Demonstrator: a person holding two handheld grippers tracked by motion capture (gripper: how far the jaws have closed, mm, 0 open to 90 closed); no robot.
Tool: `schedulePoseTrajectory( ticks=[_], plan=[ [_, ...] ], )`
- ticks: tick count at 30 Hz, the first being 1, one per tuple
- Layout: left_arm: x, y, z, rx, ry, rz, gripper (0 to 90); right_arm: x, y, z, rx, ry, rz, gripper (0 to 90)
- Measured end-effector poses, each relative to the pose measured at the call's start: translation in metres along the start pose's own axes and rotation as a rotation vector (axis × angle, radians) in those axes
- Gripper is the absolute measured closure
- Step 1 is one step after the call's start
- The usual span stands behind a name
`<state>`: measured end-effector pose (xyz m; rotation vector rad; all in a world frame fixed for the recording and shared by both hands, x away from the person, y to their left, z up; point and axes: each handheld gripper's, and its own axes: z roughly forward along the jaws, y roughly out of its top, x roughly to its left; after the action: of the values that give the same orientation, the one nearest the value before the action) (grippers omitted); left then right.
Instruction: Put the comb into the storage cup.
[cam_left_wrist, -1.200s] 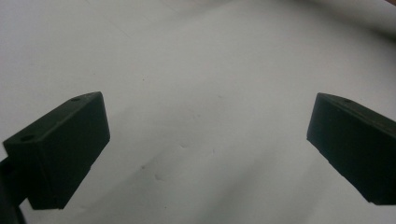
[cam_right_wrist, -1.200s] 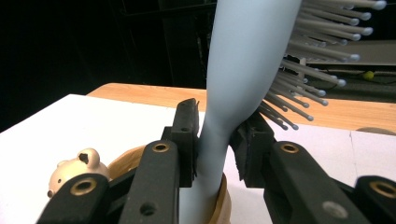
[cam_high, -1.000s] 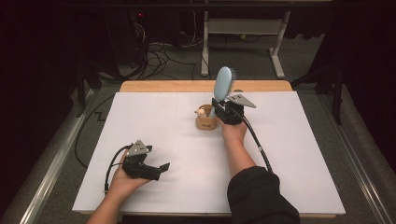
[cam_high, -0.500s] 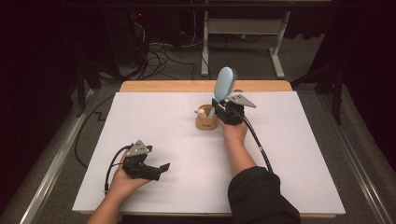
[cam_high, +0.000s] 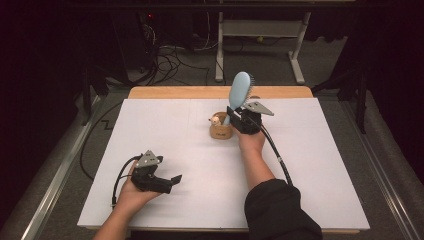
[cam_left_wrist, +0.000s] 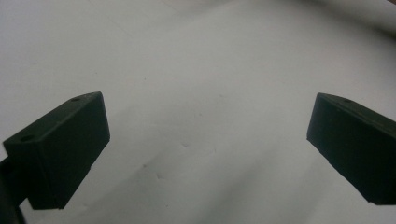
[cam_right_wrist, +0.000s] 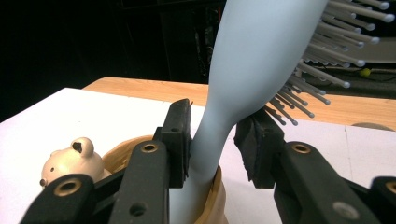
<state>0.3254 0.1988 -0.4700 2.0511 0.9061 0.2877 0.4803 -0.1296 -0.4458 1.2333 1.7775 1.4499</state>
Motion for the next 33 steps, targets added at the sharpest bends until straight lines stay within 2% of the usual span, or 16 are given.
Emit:
schedulePoseTrajectory(
  ticks=[19, 28, 33],
  plan=[
    [0.0, 0.0002, -0.0007, -0.001, 0.007, 0.0, 0.0, -0.0011, 0.0, -0.0015, 0.014, 0.002, 0.0, 60.0],
    [-0.0002, 0.0004, -0.0005, 0.0, 0.011, 0.002, 0.0, -0.003, -0.001, -0.003, 0.026, 0.006, -0.003, 52.9],
    [0.0003, 0.0002, -0.0007, -0.001, 0.013, -0.003, 0.0, -0.0049, -0.0007, -0.004, 0.037, 0.007, 0.011, 47.6]
  ],
)
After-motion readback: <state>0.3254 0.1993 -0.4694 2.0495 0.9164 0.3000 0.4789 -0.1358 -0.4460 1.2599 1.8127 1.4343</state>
